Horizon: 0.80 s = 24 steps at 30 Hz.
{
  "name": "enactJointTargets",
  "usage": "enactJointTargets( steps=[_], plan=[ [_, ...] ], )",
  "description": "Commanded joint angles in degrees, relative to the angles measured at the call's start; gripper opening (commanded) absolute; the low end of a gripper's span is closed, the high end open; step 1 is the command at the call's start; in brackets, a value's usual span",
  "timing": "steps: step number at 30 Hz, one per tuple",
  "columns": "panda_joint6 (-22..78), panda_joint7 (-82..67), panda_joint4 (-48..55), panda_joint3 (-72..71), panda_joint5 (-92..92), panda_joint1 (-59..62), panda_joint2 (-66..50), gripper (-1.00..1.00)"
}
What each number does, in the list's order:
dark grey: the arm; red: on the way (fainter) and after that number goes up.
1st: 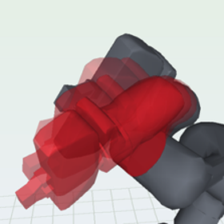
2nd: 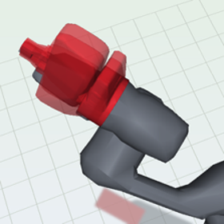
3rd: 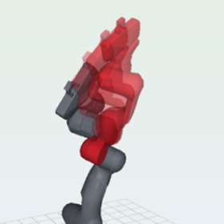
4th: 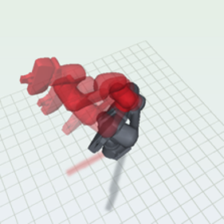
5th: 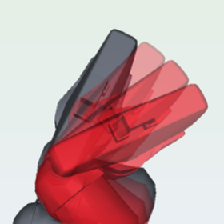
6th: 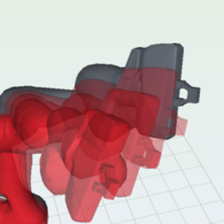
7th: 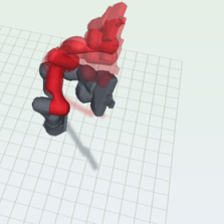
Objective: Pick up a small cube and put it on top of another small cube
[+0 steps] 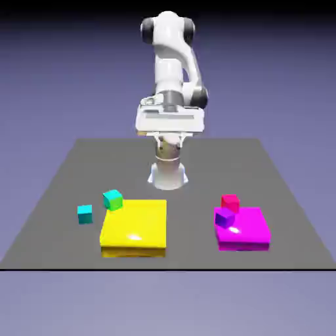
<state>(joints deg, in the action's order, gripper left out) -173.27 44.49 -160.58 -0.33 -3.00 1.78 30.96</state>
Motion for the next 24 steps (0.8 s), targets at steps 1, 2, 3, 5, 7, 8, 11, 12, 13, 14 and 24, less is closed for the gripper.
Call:
enactJointTargets(
  steps=[1, 2, 3, 5, 7, 8, 11, 12, 13, 14, 24],
  plan=[
    [0.61, 1.69, 0.35, -0.27, -2.5, 2.05, -1.41, 0.0],
    [1.22, 3.37, 0.7, -0.55, -4.99, 4.09, -2.82, 0.0],
    [1.82, 5.06, 1.04, -0.82, -7.48, 6.14, -4.23, 0.0],
    [3.04, 8.43, 1.74, -1.37, -12.46, 10.23, -7.06, 0.0],
    [4.26, 11.8, 2.44, -1.91, -17.45, 14.32, -9.88, 0.0],
    [4.86, 13.49, 2.78, -2.19, -19.94, 16.37, -11.29, 0.0],
    [6.69, 18.54, 3.83, -3.0, -27.41, 22.51, -15.52, 0.0],
    [7.3, 20.23, 4.18, -3.28, -29.9, 24.55, -16.93, 0.0],
    [7.9, 21.92, 4.52, -3.55, -32.4, 26.6, -18.34, 0.0],
    [8.51, 23.6, 4.87, -3.82, -34.89, 28.65, -19.75, 0.0],
    [14.59, 40.46, 8.35, -6.56, -59.81, 49.1, -33.86, 0.0]
  ],
)
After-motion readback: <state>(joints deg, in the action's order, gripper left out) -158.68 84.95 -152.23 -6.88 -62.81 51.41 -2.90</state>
